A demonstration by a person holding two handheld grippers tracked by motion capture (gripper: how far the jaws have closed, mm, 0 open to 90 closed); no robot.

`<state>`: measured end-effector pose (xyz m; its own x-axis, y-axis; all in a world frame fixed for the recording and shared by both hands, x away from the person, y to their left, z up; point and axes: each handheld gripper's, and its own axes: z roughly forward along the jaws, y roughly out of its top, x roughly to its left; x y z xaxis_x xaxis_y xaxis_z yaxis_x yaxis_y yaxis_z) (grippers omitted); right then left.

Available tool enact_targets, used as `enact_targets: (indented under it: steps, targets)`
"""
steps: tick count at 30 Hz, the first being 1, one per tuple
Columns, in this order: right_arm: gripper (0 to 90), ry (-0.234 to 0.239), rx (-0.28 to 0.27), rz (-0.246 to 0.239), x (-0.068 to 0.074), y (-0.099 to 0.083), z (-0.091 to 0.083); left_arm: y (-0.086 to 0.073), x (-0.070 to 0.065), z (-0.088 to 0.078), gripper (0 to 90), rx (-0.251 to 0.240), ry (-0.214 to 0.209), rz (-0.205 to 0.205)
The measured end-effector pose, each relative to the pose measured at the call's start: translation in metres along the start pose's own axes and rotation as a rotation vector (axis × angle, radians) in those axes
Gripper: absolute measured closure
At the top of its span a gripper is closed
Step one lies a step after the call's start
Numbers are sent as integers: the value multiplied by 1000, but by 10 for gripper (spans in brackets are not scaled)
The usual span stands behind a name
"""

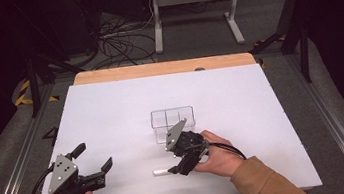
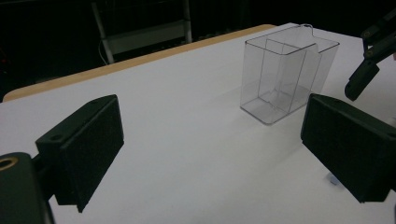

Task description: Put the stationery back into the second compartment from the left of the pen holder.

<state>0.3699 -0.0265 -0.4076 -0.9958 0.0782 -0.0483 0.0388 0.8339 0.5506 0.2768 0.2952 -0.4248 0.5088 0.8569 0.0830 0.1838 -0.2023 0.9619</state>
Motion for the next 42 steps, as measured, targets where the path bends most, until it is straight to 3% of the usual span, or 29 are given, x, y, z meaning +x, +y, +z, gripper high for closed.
enact_targets:
  steps: [16,28,36,42]
  targets:
    - [454,32,152,-32,4,3,28,0,0,0,66,4,-3,-5]
    - [627,-2,242,-65,8,2,43,0,-1,1,67,8,-4,-6]
    - [752,-12,243,-105,10,3,45,-1,-1,2,67,9,-10,-8]
    - [781,-9,241,-128,10,3,45,-1,-1,1,67,6,-8,-8]
